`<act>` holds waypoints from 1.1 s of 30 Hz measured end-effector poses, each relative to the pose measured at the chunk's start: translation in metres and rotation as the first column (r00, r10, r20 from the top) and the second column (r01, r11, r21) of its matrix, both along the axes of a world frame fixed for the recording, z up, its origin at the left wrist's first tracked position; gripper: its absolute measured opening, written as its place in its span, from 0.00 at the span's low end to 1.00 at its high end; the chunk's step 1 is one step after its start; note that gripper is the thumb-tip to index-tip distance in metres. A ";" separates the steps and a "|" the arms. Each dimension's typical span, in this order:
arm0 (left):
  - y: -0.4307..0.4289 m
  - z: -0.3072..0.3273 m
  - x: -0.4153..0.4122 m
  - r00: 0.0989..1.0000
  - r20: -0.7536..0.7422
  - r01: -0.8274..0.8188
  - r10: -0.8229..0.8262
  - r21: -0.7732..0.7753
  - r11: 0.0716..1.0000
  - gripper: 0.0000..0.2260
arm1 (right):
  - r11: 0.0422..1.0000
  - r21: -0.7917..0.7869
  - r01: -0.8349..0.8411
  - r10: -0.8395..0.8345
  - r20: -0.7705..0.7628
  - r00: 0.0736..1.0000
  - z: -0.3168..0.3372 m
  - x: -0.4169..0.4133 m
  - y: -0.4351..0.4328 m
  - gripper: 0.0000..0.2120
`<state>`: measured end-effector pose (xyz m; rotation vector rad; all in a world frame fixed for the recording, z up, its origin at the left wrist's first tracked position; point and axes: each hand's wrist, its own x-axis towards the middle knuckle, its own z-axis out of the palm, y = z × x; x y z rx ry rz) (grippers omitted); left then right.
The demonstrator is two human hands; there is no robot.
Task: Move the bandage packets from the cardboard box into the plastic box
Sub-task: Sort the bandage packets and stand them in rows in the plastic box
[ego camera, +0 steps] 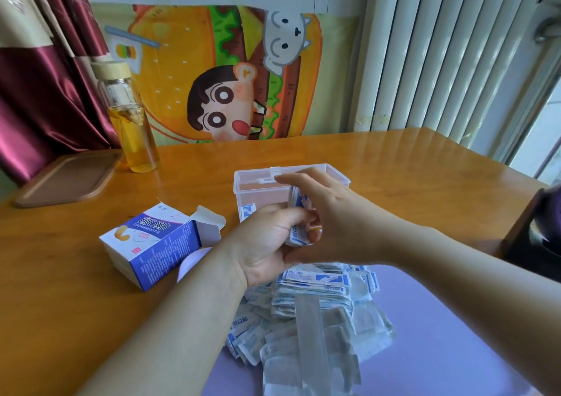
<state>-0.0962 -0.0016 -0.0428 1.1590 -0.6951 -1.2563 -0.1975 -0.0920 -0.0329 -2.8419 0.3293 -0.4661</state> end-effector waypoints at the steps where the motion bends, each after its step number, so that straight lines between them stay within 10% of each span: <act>1: 0.000 0.000 -0.001 0.999 0.033 0.012 -0.012 -0.001 1.000 0.09 | 1.000 -0.024 -0.017 0.017 0.008 1.000 0.000 0.000 0.000 0.49; 6: 0.003 0.000 0.005 0.995 0.096 0.040 -0.042 0.019 0.999 0.07 | 0.969 0.240 -0.050 0.042 0.039 0.998 0.018 -0.002 -0.004 0.51; 13: 0.005 0.000 0.016 0.985 0.134 0.101 -0.104 0.034 0.994 0.10 | 0.894 0.448 -0.021 -0.048 0.143 0.989 0.036 0.001 -0.017 0.10; 24: 0.004 0.005 0.029 0.834 0.548 -0.016 0.069 -0.101 0.995 0.12 | 0.806 0.580 -0.113 -0.046 0.252 0.967 0.038 0.019 -0.016 0.02; 33: 0.007 0.014 0.059 0.797 0.544 -0.198 0.262 -0.174 0.965 0.09 | 0.843 0.530 -0.086 -0.031 0.207 0.978 0.038 0.051 -0.008 0.09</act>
